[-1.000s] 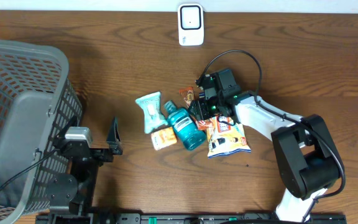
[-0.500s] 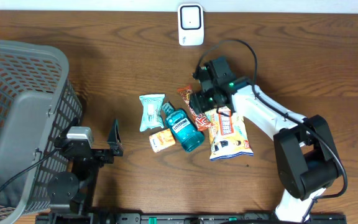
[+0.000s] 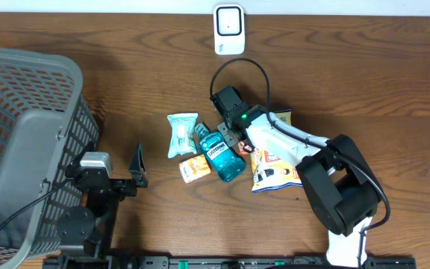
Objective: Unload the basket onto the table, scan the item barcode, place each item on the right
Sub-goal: 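Grasp the chocolate snack bag with the right gripper and lift it, then carry the chocolate snack bag to the white barcode scanner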
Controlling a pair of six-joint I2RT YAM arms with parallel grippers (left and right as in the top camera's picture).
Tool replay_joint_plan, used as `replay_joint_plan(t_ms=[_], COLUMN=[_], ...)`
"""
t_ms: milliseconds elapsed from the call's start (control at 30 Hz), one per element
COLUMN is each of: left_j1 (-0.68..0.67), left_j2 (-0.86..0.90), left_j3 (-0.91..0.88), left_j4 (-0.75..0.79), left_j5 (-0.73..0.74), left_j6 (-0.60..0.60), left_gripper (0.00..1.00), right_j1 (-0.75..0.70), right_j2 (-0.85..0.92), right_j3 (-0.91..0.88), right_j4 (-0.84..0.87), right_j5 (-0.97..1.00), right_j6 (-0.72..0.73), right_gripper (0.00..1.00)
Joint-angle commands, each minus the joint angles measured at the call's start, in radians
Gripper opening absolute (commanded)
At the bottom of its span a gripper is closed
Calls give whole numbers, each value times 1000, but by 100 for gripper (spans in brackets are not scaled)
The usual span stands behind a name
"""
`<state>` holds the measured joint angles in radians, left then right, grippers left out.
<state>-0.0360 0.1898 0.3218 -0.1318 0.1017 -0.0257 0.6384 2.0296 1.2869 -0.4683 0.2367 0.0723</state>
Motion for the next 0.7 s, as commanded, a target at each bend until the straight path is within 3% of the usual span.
replay_joint_plan(t_ms=[0,100,200,333,367,467,667], left_j1=[2,2,2,2,2,2,2], left_j2=[-2,-2,-2,-2,-2,-2,-2], left_j3=[7,7,7,7,7,7,7], left_j4=[1,1,1,1,1,1,1], left_j5=[-6,-6,-6,-6,-6,-6,-6], left_j6=[-2,-2,-2,-2,-2,-2,-2], left_gripper=[98,98,98,98,98,98,98], right_j1=[0,4,-23,-150,-211,-296,-410], right_j2=[30,11,-20,-55,-55,-55,-55], right_j3=[-5,32,140,346,382,385,385], right_j4=[-12,-79,-229,-548,-650,-787,-1107], right_j5=[50,26,-148,-719,-948,-1212,-1486], right_j6=[5,44,40,-88,-131,-141,-134], right_gripper=[14,1,1,1,1,1,1])
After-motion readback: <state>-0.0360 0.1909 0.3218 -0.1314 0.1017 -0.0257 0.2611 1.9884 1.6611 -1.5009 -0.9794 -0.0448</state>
